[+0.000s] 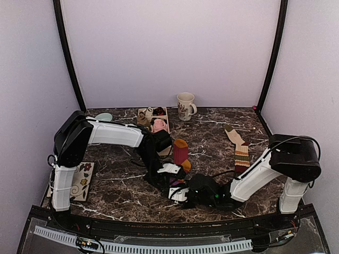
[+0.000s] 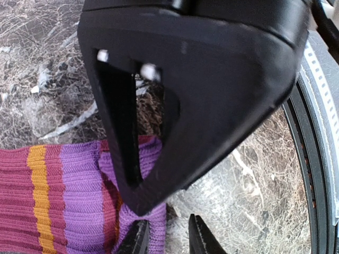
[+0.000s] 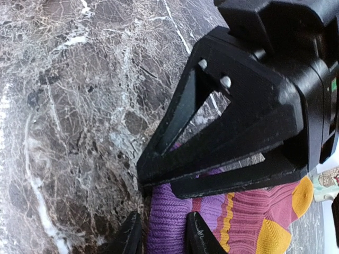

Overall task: Roll the socks
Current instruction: Roll the sock at the center of the board.

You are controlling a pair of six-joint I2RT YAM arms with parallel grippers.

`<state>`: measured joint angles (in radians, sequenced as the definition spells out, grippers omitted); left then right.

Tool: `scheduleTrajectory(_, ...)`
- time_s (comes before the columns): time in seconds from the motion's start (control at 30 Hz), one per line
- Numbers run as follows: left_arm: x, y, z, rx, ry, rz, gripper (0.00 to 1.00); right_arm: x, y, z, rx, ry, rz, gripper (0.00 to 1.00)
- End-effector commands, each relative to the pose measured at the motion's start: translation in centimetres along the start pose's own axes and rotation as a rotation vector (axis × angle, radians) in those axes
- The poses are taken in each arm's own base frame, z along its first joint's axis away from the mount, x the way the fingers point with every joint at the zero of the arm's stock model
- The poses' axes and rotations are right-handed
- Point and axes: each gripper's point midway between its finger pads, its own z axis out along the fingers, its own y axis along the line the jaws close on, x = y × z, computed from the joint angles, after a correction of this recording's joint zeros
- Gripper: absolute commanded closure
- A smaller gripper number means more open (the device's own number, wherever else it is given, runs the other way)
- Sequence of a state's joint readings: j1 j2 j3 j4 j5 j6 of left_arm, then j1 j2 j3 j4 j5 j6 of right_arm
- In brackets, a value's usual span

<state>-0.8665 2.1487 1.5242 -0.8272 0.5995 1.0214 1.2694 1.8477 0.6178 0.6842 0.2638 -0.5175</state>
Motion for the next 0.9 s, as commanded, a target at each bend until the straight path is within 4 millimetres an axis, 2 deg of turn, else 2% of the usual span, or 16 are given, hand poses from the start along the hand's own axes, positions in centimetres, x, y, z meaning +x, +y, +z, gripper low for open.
scheduleTrajectory(0.0,4.2,-1.3,2.6,0.085,0.136,-0.080,0.71,2.1,0.9,0.0,-0.015,0.038,0.053,0.74)
scheduleTrajectory(0.3,3.9,-1.4,2.3,0.110,0.117,-0.107,0.66,4.1,2.4,0.0,-0.049,0.086,0.121,0.87)
scheduleTrajectory(0.4,3.9,-1.6,2.3,0.119,0.114,-0.110,0.64,4.1,2.4,0.2,-0.048,0.090,0.143,0.88)
scheduleTrajectory(0.57,3.6,-1.6,2.1,0.116,0.098,-0.117,0.63,5.2,2.9,0.9,-0.065,0.121,0.215,0.88)
scheduleTrajectory(0.77,4.7,-2.0,1.8,0.110,0.097,-0.135,0.61,6.8,4.2,0.0,-0.110,0.148,0.321,0.86)
scheduleTrajectory(0.87,4.8,-1.8,1.4,0.098,0.084,-0.157,0.57,7.2,4.9,-0.5,-0.139,0.161,0.353,0.92)
